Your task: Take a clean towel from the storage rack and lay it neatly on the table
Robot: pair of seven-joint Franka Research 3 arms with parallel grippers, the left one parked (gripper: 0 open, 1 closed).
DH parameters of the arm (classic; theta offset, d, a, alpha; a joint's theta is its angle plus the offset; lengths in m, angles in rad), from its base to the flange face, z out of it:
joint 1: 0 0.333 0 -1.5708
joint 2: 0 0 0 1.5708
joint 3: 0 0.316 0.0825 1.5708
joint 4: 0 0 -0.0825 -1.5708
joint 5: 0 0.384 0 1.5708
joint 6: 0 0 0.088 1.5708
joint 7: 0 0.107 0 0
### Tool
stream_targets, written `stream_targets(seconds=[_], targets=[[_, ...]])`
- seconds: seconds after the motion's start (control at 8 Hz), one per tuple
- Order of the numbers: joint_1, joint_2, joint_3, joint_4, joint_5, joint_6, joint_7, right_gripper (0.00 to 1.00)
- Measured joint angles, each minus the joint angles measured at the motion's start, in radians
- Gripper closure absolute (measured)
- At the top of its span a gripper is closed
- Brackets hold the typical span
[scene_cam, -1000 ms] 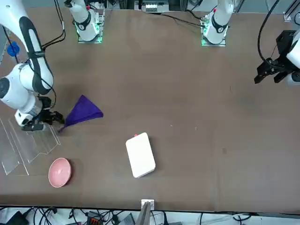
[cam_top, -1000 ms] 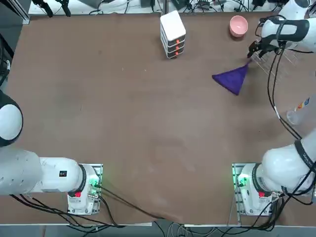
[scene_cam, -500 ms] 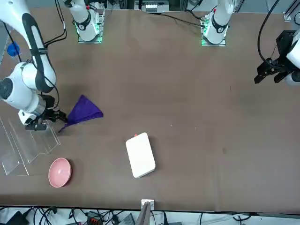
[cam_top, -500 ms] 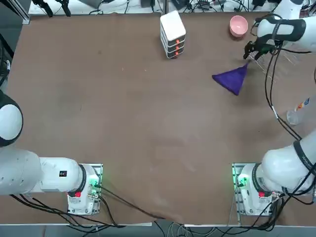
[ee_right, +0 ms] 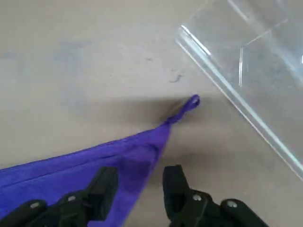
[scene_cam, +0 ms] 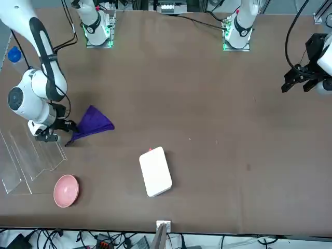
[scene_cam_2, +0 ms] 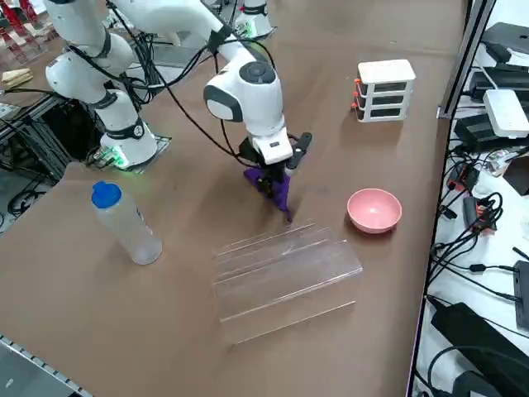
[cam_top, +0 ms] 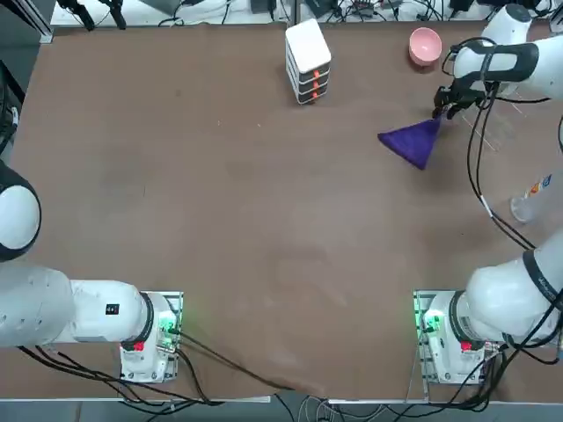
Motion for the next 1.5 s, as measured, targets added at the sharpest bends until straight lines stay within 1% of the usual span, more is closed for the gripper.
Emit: stream_targets(seconds=[0.12, 0.38, 0.5, 0.75, 1.0, 1.12, 1.25, 1.38, 1.5], targets=[[0.000, 0.016, 0.000, -0.001, 0.000, 0.024, 0.000, 0.45], [0.000, 0.052, 0.000, -0.006, 0.000, 0.078, 0.000, 0.49], [0.000, 0.063, 0.000, -0.007, 0.000, 0.091, 0.000, 0.52], [0.000, 0.062, 0.000, -0.007, 0.000, 0.093, 0.000, 0.66], [0.001, 0.057, 0.001, -0.006, -0.001, 0.093, -0.001, 0.83], [0.001, 0.051, 0.001, -0.006, -0.001, 0.088, -0.002, 0.90], [0.001, 0.045, 0.002, -0.006, -0.001, 0.076, -0.002, 0.96], [0.001, 0.039, 0.004, -0.006, -0.001, 0.059, -0.003, 0.99], [0.002, 0.025, 0.010, -0.005, -0.001, 0.023, -0.003, 0.99]])
